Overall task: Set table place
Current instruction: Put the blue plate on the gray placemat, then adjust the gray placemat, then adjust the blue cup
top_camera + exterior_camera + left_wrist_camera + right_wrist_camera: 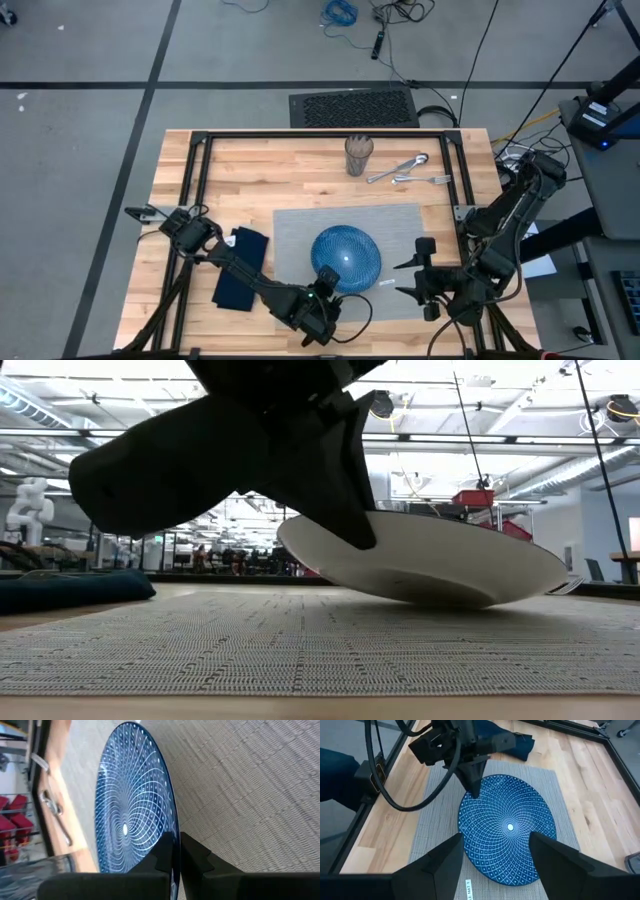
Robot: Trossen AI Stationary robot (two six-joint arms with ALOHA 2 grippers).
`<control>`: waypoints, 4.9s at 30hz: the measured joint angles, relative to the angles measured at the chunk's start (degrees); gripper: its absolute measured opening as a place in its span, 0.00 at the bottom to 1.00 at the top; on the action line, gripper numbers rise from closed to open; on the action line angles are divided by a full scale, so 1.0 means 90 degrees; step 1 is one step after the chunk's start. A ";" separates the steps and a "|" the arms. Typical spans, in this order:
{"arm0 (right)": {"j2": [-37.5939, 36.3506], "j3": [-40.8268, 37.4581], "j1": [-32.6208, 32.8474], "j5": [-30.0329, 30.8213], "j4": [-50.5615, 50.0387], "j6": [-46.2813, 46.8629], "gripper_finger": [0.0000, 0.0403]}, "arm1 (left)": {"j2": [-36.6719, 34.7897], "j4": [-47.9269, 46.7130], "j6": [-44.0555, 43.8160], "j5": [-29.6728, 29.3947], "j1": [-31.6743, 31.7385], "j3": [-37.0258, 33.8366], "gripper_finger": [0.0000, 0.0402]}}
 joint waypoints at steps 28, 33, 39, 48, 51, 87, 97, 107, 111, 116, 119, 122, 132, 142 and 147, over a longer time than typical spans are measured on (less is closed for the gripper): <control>0.0033 -0.0080 -0.0002 -0.0836 -0.0812 0.1568 0.53 | -0.0160 -0.0968 -0.1684 0.0814 0.0111 -0.0007 0.30; 0.0215 -0.0591 -0.0019 -0.1638 -0.0833 0.2271 0.53 | -0.0278 -0.2053 -0.2585 0.0816 0.0139 -0.0029 0.30; 0.0517 -0.1116 -0.0019 -0.2301 -0.0628 0.2804 0.53 | -0.0305 -0.2376 -0.3018 0.1073 0.0259 -0.0378 0.30; 0.0648 -0.1290 -0.0018 -0.2428 -0.0368 0.2837 0.53 | -0.0363 -0.1929 -0.3178 0.1493 0.0618 -0.1281 0.30; 0.0662 -0.1290 -0.0019 -0.2415 -0.0352 0.2805 0.53 | -0.0359 -0.1855 -0.3139 0.1613 0.0708 -0.1351 0.30; 0.0731 -0.1292 -0.0044 -0.0265 0.0996 0.1835 0.53 | -0.3092 -0.0534 -0.4633 -0.0410 -0.0836 -0.1394 0.30; 0.0715 -0.0994 -0.0352 0.1549 0.1448 0.0131 0.53 | -0.3092 0.0164 -0.4165 -0.2957 -0.1958 -0.1394 0.30; 0.0414 -0.0797 -0.0741 0.3589 0.1217 -0.0154 0.53 | -0.3092 0.0034 -0.4455 -0.3332 -0.2165 -0.1394 0.30; 0.0406 -0.0797 -0.0773 0.3580 0.1333 -0.0155 0.53 | -0.3092 -0.0017 -0.4499 -0.3334 -0.2163 -0.1394 0.30; 0.0406 -0.0797 -0.0707 0.3577 0.1342 -0.0155 0.53 | -0.3092 -0.0013 -0.4509 -0.3334 -0.2165 -0.1394 0.30; 0.0406 -0.0797 -0.0709 0.3577 0.1336 -0.0155 0.53 | -0.3092 -0.0012 -0.4513 -0.3334 -0.2165 -0.1394 0.30; 0.0406 -0.0797 -0.0709 0.3577 0.1327 -0.0157 0.53 | -0.3092 -0.0010 -0.4511 -0.3334 -0.2165 -0.1394 0.30; 0.0406 -0.0797 -0.0709 0.3577 0.1326 -0.0270 0.53 | -0.3094 -0.0005 -0.4514 -0.3333 -0.2162 -0.1394 0.30; 0.0406 -0.0797 -0.0709 0.3577 0.1326 -0.0270 0.53 | -0.3088 0.0002 -0.4521 -0.3332 -0.2162 -0.1394 0.30; 0.0406 -0.0797 -0.0710 0.3566 0.1322 -0.0270 0.53 | -0.2970 0.0010 -0.4521 -0.3334 -0.2155 -0.1394 0.30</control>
